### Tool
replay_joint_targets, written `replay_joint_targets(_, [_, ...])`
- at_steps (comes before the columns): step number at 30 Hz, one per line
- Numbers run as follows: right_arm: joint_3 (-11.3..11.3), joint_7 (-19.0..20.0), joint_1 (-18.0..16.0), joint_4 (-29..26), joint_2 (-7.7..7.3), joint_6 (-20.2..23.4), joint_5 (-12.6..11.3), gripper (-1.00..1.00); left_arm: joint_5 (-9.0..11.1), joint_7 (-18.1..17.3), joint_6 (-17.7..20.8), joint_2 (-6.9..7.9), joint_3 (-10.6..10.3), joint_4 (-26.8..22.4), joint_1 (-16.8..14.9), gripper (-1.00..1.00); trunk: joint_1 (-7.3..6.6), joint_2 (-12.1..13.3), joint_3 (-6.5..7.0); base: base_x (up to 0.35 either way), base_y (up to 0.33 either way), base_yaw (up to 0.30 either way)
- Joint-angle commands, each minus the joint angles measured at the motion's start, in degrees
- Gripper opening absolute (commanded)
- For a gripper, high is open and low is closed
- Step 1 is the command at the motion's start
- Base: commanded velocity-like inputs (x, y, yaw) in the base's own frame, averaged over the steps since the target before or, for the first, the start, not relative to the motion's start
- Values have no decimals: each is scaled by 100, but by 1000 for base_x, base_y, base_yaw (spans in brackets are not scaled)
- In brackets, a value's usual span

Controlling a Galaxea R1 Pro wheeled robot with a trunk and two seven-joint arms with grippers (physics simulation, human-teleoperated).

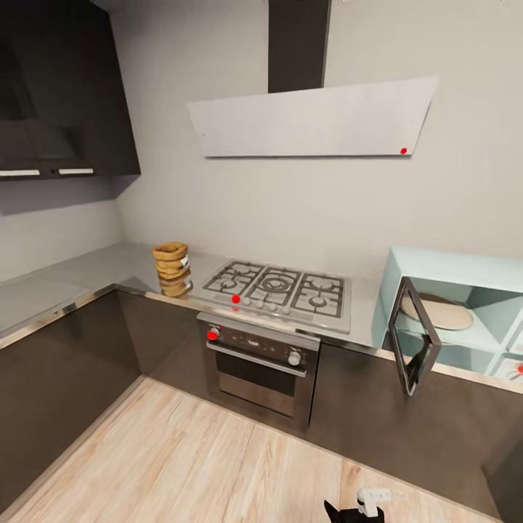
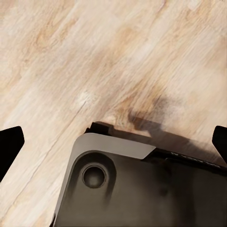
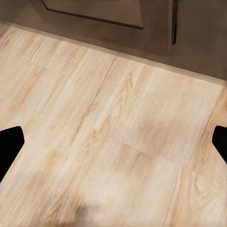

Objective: In the kitchen, take the popcorn bag from the countertop, put it into the microwave, and heat it until the popcorn is cooked so the cooked popcorn ends up inside the bag.

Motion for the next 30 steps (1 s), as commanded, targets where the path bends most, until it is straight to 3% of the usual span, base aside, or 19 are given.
replay_joint_targets(1, [-46, 47, -5, 6, 4, -14, 24, 100, -3, 5, -19, -1, 15, 4, -4, 100, -22, 35, 10, -22, 11, 0])
replay_joint_targets(18, [-39, 47, 3, 11, 8, -14, 24, 100, 4, 5, -13, -1, 16, 4, -4, 100, -395, 717, 316, -31, 68, 0])
replay_joint_targets(30, [-38, 52, 3, 11, 6, -14, 24, 100, 3, 5, -13, -5, 16, 4, -4, 100, -658, 1198, 531, 133, 116, 0])
